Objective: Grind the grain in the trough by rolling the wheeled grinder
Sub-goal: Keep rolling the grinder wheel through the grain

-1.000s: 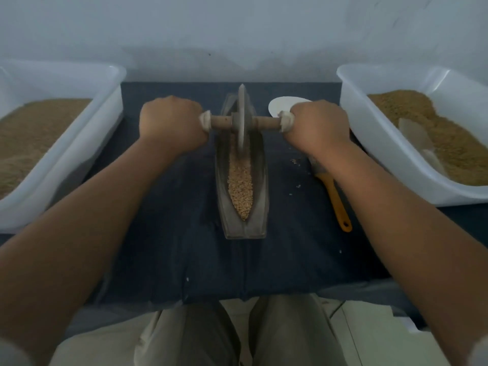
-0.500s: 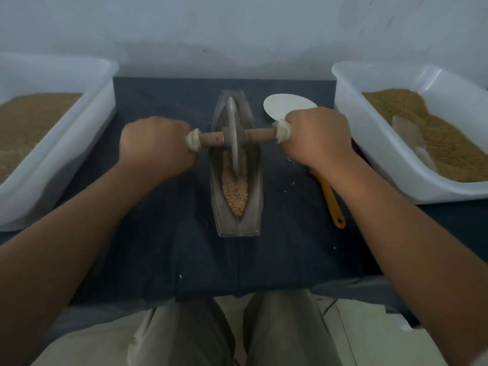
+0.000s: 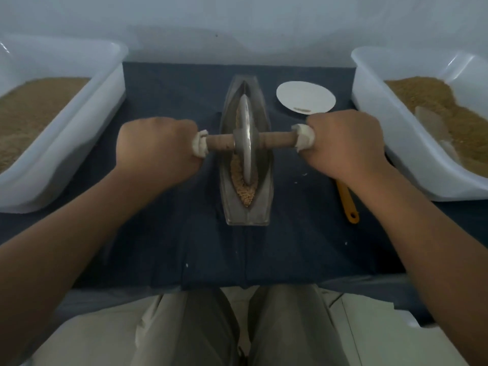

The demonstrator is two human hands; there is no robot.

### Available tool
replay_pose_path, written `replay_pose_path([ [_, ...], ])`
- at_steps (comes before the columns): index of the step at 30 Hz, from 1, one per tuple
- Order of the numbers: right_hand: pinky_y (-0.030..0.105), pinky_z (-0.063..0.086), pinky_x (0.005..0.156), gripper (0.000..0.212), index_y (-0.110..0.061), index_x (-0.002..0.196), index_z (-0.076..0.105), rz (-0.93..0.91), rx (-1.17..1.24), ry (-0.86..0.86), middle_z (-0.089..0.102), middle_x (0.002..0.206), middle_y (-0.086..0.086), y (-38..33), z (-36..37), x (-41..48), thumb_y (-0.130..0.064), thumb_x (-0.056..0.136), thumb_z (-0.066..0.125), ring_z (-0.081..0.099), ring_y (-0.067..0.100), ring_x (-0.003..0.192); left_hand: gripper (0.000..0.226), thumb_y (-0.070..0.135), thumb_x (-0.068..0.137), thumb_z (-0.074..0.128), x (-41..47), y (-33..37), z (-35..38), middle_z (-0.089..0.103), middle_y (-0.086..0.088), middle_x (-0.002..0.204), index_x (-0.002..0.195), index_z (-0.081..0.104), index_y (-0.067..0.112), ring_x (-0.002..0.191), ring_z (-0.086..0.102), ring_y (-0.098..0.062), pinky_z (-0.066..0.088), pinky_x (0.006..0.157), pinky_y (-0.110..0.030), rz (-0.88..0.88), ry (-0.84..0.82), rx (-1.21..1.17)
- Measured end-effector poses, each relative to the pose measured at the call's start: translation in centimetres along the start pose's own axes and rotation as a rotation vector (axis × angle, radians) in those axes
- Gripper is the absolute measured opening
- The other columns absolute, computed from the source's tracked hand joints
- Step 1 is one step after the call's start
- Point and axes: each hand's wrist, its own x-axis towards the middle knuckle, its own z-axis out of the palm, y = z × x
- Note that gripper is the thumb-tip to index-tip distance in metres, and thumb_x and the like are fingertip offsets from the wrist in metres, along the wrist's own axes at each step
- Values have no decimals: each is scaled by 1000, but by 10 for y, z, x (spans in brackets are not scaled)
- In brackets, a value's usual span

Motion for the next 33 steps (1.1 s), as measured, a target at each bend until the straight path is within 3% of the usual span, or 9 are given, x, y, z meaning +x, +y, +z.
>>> replay_pose_path([
  [3, 26, 26, 49, 49, -22, 59, 48, 56, -34, -10, 42, 52, -5, -1, 11, 27, -53, 97, 46, 38, 20, 46, 44, 51, 93, 43, 27, 1, 18, 43, 5, 54, 58, 40, 24, 44, 40, -21, 31, 54, -24, -54, -98, -9],
  [7, 26, 23, 52, 46, -28, 56, 31, 92, -2, -63, 32, 54, -10, 0, 18, 63, -30, 88, 64, 32, 18, 49, 31, 43, 82, 48, 67, 4, 34, 49, 2, 59, 59, 46, 22, 53, 48, -26, 38, 58, -30, -138, -179, -12],
  [11, 25, 24, 51, 41, -23, 56, 32, 55, 6, -91, 35, 52, -6, -2, 10, 60, -24, 82, 64, 34, 20, 46, 33, 44, 84, 50, 64, 4, 28, 51, 2, 61, 60, 46, 21, 55, 51, -28, 40, 59, -31, -126, -194, -28],
  [16, 25, 31, 47, 37, -24, 58, 46, -29, -11, -92, 41, 50, -9, -1, -13, 9, -52, 82, 50, 40, 16, 45, 45, 52, 96, 46, 6, -3, 3, 41, 10, 54, 61, 42, 25, 42, 33, -14, 20, 52, -22, 4, -80, -22],
  [19, 25, 33, 46, 45, -29, 59, 47, 20, 52, -127, 44, 49, -12, -2, -13, -12, -66, 83, 36, 44, 10, 45, 45, 50, 94, 48, 0, -6, 1, 31, 12, 50, 60, 27, 29, 38, 27, -16, 19, 53, -19, 75, 37, -35],
  [21, 28, 35, 48, 49, -28, 64, 51, 63, 23, -153, 49, 55, -10, -2, -2, -2, -66, 91, 37, 48, 13, 50, 44, 51, 88, 50, 21, -4, 9, 31, 12, 49, 57, 28, 28, 39, 28, -14, 24, 52, -19, 78, -29, 36],
  [24, 30, 32, 53, 42, -23, 64, 46, 132, 4, -104, 45, 58, -6, -3, 13, 33, -48, 98, 52, 47, 24, 55, 37, 48, 84, 50, 66, -2, 27, 43, 6, 56, 58, 43, 24, 48, 41, -21, 34, 54, -26, -2, -185, 52],
  [28, 29, 30, 54, 40, -24, 58, 35, 117, 14, -130, 38, 56, -5, -4, 11, 66, -21, 85, 64, 37, 23, 52, 32, 44, 84, 46, 84, -1, 28, 51, 3, 60, 62, 51, 21, 51, 44, -22, 39, 57, -30, -64, -230, 4],
  [33, 32, 42, 52, 49, -25, 65, 52, 91, 16, -204, 52, 59, -7, -4, -1, 9, -61, 95, 37, 51, 19, 54, 41, 53, 90, 39, 26, 1, -1, 34, 10, 52, 59, 34, 26, 41, 32, -18, 24, 52, -22, 77, -54, 7],
])
